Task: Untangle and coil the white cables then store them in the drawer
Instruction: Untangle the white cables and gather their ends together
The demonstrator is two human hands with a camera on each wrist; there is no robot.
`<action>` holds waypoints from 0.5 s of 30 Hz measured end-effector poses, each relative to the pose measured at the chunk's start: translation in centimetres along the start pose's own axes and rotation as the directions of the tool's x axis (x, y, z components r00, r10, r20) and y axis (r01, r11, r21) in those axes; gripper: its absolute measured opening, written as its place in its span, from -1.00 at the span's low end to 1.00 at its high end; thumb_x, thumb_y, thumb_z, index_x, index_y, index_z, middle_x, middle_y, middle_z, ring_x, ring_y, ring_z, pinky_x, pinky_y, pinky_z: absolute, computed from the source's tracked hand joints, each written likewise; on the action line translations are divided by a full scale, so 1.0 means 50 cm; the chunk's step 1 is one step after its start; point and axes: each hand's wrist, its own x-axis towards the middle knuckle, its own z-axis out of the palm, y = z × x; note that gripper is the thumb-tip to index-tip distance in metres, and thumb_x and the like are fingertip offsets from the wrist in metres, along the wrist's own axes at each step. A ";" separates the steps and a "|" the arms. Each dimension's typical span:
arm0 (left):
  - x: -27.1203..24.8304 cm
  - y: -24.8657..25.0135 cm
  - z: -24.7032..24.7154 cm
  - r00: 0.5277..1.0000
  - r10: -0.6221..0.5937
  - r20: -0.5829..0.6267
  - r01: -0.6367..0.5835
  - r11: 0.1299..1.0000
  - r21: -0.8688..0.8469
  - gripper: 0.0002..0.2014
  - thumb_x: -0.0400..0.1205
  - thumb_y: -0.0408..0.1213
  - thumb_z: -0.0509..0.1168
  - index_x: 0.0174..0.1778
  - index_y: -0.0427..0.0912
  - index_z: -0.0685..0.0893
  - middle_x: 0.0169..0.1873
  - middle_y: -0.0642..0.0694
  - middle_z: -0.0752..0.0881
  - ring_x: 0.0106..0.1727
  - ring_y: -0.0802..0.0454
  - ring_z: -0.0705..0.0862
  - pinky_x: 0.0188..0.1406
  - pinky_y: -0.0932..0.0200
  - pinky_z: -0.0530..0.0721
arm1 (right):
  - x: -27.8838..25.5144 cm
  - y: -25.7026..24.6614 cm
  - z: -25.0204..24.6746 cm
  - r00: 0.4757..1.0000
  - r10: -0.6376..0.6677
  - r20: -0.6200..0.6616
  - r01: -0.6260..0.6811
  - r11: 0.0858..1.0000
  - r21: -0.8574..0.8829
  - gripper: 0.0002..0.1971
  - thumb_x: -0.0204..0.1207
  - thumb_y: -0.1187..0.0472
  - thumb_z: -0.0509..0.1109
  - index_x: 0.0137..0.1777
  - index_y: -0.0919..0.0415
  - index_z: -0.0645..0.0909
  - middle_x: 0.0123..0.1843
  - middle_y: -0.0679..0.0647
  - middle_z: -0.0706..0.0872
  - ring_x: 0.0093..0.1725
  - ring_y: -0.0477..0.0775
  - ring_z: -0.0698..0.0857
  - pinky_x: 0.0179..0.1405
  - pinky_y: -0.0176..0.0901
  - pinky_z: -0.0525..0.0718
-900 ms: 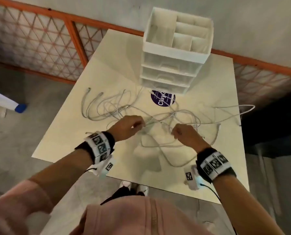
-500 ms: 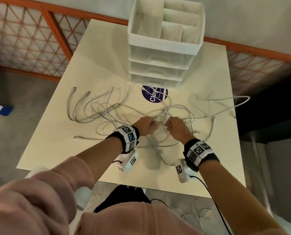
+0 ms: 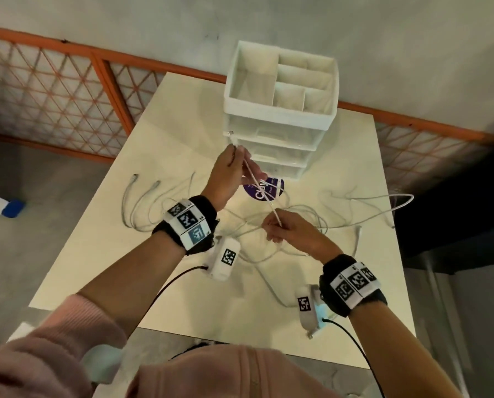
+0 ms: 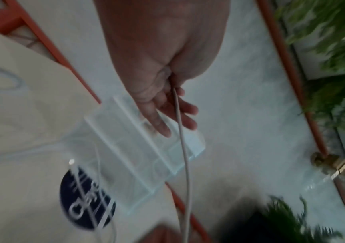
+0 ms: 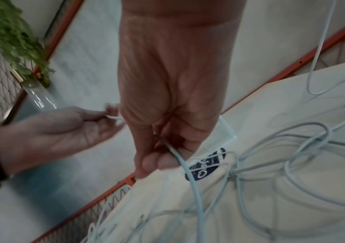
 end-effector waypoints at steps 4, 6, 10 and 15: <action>0.009 0.063 -0.079 0.967 0.083 -0.241 -0.105 0.991 -0.082 -0.69 0.79 -0.23 -0.09 -0.25 -0.14 0.38 -0.61 0.07 0.40 -0.66 0.17 0.38 -0.53 0.20 0.65 | -0.026 0.050 -0.016 0.984 0.129 0.124 -0.104 0.976 -0.190 -0.91 0.63 0.31 0.28 -0.06 0.30 0.60 -0.16 0.09 0.73 -0.17 -0.18 0.66 -0.13 -0.51 0.54; -0.003 0.061 -0.113 0.961 0.115 -0.250 -0.116 0.993 0.012 -0.69 0.79 -0.21 -0.08 -0.26 -0.12 0.39 -0.60 0.09 0.31 -0.63 0.18 0.25 -0.61 0.27 0.43 | -0.032 0.066 -0.038 0.995 0.093 0.035 -0.084 0.972 -0.218 -0.84 0.64 0.28 0.28 -0.06 0.38 0.61 -0.18 0.00 0.71 -0.19 -0.27 0.63 0.00 -0.36 0.49; -0.059 0.004 -0.111 0.982 0.166 0.088 -0.187 0.840 0.510 -0.80 0.75 -0.23 0.07 -0.15 -0.14 0.51 -0.54 0.06 0.34 -0.57 0.19 0.28 -0.52 0.27 0.30 | -0.042 0.019 -0.090 0.984 0.001 -0.177 0.002 1.000 0.020 -0.82 0.65 0.35 0.23 -0.16 0.19 0.57 -0.24 0.03 0.69 -0.23 -0.04 0.74 0.00 -0.08 0.65; -0.097 -0.026 -0.062 0.953 -0.005 0.302 -0.170 0.817 0.550 -0.80 0.48 -0.06 0.46 -0.05 -0.02 0.72 -0.66 0.10 0.32 -0.52 0.16 0.21 -0.48 0.27 0.19 | -0.030 -0.145 -0.086 0.944 -0.247 -0.219 0.239 0.969 -0.064 -0.89 0.63 0.25 0.31 -0.08 0.14 0.66 -0.05 0.25 0.79 -0.45 0.04 0.56 -0.30 -0.08 0.61</action>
